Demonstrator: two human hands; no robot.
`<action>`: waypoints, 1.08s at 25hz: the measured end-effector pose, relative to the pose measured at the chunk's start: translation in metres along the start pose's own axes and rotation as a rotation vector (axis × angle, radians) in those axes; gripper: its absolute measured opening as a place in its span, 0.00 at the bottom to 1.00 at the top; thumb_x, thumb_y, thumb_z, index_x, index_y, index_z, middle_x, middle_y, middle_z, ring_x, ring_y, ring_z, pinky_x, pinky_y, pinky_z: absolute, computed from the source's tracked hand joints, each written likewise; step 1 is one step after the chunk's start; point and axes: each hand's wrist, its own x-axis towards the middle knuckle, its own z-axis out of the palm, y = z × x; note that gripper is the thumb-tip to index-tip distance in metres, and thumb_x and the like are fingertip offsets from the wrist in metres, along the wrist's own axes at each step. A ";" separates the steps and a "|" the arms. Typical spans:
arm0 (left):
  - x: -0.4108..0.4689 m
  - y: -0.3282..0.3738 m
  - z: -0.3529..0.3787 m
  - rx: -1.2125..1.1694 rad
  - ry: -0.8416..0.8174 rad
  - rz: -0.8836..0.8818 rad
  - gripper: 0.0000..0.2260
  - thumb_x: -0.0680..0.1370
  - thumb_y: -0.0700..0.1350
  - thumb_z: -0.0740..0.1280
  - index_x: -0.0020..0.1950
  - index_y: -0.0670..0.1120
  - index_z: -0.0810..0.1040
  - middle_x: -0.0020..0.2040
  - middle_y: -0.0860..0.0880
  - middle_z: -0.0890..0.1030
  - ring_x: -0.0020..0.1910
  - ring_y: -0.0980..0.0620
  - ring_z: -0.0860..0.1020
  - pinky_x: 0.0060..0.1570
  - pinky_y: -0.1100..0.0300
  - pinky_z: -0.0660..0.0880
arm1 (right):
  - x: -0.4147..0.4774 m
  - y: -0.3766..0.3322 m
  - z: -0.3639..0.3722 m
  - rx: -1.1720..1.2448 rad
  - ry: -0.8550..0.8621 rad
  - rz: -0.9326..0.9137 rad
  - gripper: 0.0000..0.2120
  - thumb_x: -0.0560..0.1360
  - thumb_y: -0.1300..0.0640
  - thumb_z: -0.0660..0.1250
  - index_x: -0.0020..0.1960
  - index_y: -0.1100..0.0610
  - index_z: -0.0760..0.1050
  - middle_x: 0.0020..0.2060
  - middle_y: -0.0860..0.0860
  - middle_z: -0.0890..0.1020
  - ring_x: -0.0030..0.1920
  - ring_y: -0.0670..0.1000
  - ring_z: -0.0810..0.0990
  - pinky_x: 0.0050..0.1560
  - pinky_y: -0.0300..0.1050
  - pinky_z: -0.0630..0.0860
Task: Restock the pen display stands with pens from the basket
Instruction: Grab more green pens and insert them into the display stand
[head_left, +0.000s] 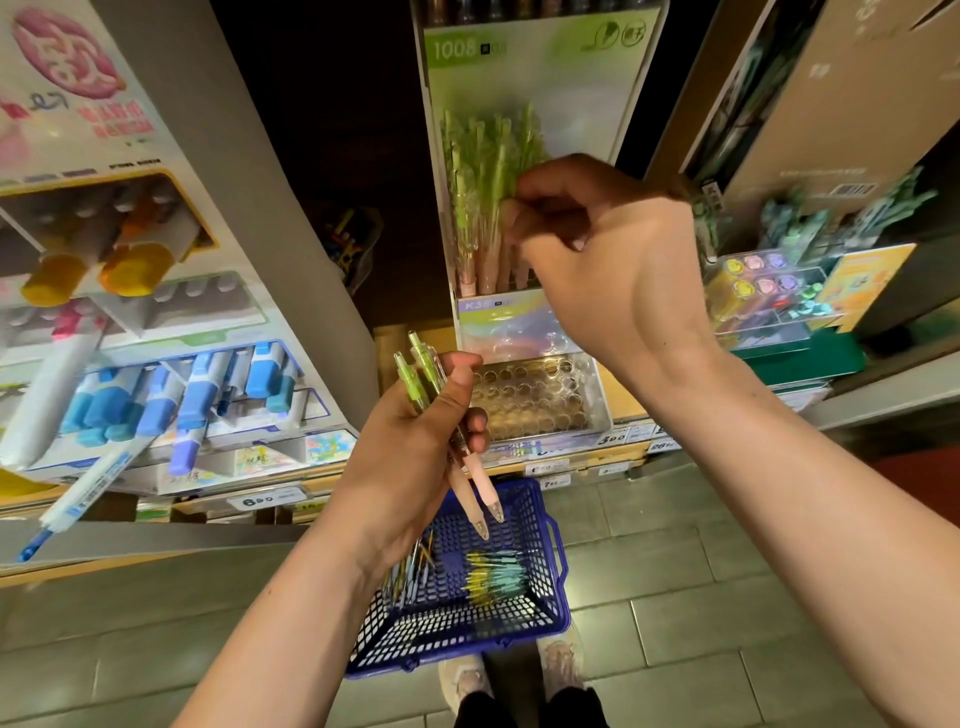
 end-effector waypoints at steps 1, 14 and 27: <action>0.000 0.001 0.000 -0.006 0.000 -0.007 0.11 0.83 0.42 0.64 0.63 0.41 0.80 0.36 0.49 0.73 0.35 0.52 0.72 0.37 0.60 0.72 | -0.003 0.000 0.001 -0.036 -0.050 0.019 0.04 0.77 0.56 0.71 0.50 0.54 0.84 0.36 0.46 0.84 0.37 0.44 0.83 0.40 0.34 0.78; 0.004 0.002 0.006 0.013 -0.108 0.172 0.09 0.74 0.40 0.71 0.52 0.45 0.87 0.48 0.42 0.87 0.48 0.47 0.85 0.53 0.57 0.82 | -0.046 -0.003 -0.004 0.268 -0.411 0.519 0.02 0.78 0.51 0.71 0.48 0.46 0.83 0.39 0.41 0.84 0.35 0.43 0.84 0.39 0.31 0.78; 0.004 -0.001 0.002 -0.010 0.115 0.047 0.14 0.84 0.54 0.61 0.45 0.45 0.73 0.33 0.49 0.72 0.25 0.53 0.71 0.22 0.62 0.70 | -0.015 0.002 -0.035 0.404 -0.029 0.452 0.07 0.78 0.64 0.69 0.44 0.54 0.83 0.33 0.51 0.86 0.37 0.52 0.86 0.47 0.51 0.85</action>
